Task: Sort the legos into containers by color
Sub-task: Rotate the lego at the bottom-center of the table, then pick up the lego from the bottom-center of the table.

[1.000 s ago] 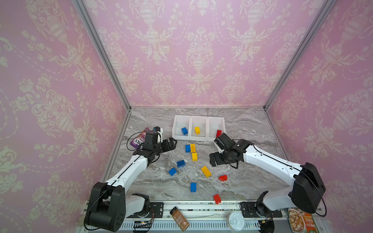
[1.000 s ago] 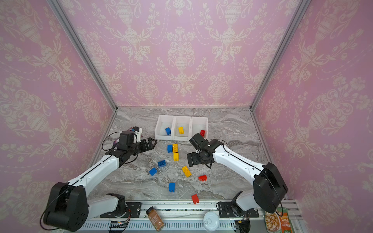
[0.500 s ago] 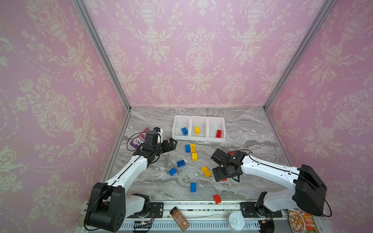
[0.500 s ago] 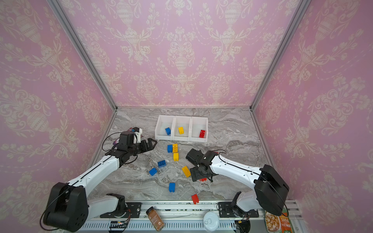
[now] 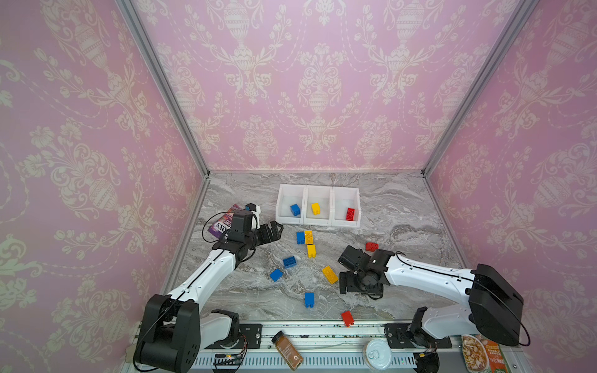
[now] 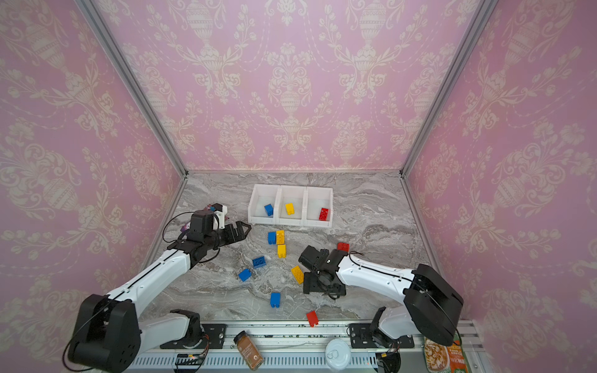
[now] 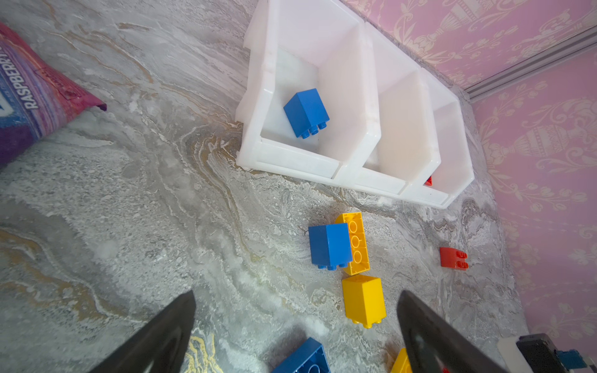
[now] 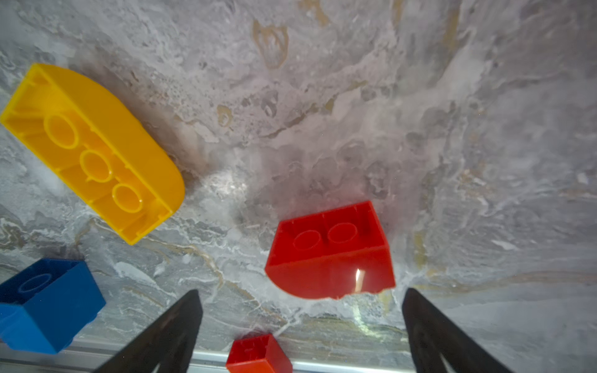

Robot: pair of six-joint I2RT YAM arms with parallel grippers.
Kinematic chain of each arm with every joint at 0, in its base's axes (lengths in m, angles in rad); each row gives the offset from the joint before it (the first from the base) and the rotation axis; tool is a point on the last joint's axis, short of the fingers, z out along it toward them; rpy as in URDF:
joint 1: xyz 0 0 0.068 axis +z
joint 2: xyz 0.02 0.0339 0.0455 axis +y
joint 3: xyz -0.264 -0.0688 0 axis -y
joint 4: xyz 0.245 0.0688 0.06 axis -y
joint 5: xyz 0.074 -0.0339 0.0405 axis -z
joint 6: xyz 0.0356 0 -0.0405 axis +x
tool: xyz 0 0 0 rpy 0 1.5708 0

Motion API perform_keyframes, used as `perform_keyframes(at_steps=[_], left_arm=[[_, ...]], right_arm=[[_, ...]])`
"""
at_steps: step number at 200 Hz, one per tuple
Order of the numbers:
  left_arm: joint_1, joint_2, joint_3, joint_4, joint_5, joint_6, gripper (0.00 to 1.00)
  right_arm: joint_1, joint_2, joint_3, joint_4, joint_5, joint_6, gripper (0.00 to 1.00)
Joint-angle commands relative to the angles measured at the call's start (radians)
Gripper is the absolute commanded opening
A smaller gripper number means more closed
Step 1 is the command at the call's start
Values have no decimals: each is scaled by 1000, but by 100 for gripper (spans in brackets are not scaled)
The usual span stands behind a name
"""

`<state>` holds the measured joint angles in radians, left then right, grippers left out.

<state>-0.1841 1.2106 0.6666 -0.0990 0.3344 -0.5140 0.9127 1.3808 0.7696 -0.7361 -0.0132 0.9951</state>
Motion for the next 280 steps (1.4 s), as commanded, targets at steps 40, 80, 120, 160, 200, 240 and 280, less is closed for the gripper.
perform_keyframes(at_steps=[40, 80, 120, 160, 200, 240, 280], left_arm=[[9, -25, -8, -24, -21, 13, 99], [9, -30, -12, -25, -24, 14, 99], [8, -37, -17, -26, -28, 14, 99], [8, -48, -13, -35, -33, 19, 99], [8, -52, -11, -38, -35, 20, 99], [8, -52, -10, -37, -36, 20, 99], [8, -54, -7, -42, -37, 22, 99]], right_arm=[[19, -18, -3, 74, 46, 137, 98], [-1, 9, 22, 95, 88, 117, 98], [-14, 89, 74, 79, 129, 42, 98], [-12, 136, 108, 60, 178, 2, 89], [-10, 117, 89, 43, 221, -13, 81], [-10, 111, 76, 46, 243, -18, 79], [-11, 54, 61, 55, 253, -14, 78]])
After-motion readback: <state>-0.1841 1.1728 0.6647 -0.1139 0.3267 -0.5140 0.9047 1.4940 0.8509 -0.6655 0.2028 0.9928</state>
